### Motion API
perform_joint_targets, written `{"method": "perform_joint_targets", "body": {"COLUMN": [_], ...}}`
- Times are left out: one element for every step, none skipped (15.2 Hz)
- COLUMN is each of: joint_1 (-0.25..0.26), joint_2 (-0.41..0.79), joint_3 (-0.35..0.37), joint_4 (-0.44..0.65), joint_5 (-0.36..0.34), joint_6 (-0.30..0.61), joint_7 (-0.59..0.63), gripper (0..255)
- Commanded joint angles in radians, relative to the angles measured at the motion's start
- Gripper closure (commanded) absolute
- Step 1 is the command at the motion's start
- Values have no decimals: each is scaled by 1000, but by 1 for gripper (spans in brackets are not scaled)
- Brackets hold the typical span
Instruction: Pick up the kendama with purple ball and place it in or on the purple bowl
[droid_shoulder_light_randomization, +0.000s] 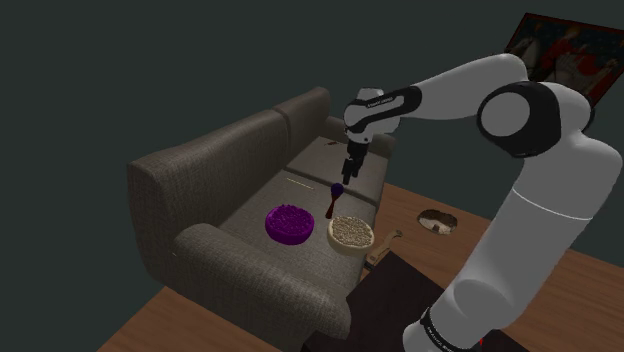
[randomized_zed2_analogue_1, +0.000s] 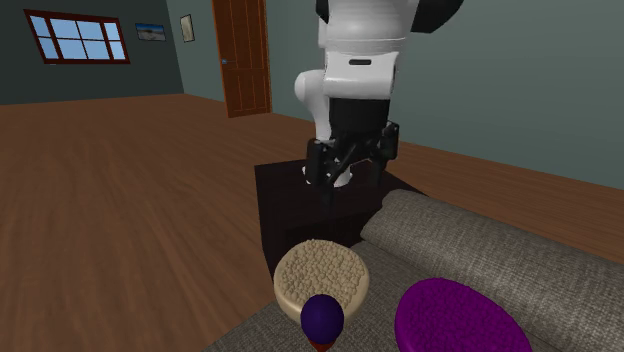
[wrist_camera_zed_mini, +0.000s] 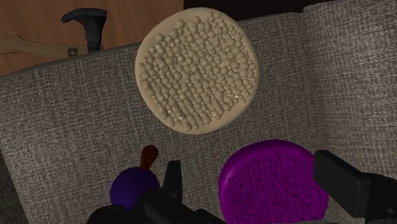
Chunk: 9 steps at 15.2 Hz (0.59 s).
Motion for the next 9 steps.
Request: {"method": "perform_joint_targets", "body": {"joint_1": [-14, -23, -33, -43, -54, -65, -77, -89, -102], "joint_2": [90, 130, 169, 209, 250, 290, 331, 372, 413], "joint_3": [-4, -5, -5, -5, -3, -1, 1, 4, 8], "joint_4": [67, 100, 134, 170, 208, 247, 288, 331, 375], "joint_5": [30, 43, 57, 69, 82, 94, 105, 116, 126], "joint_6": [17, 21, 23, 24, 24, 22, 19, 15, 9], "joint_7": [-34, -50, -65, -80, -93, -106, -118, -129, -139], "gripper": [0, 0, 0, 0, 0, 0, 0, 0, 0]}}
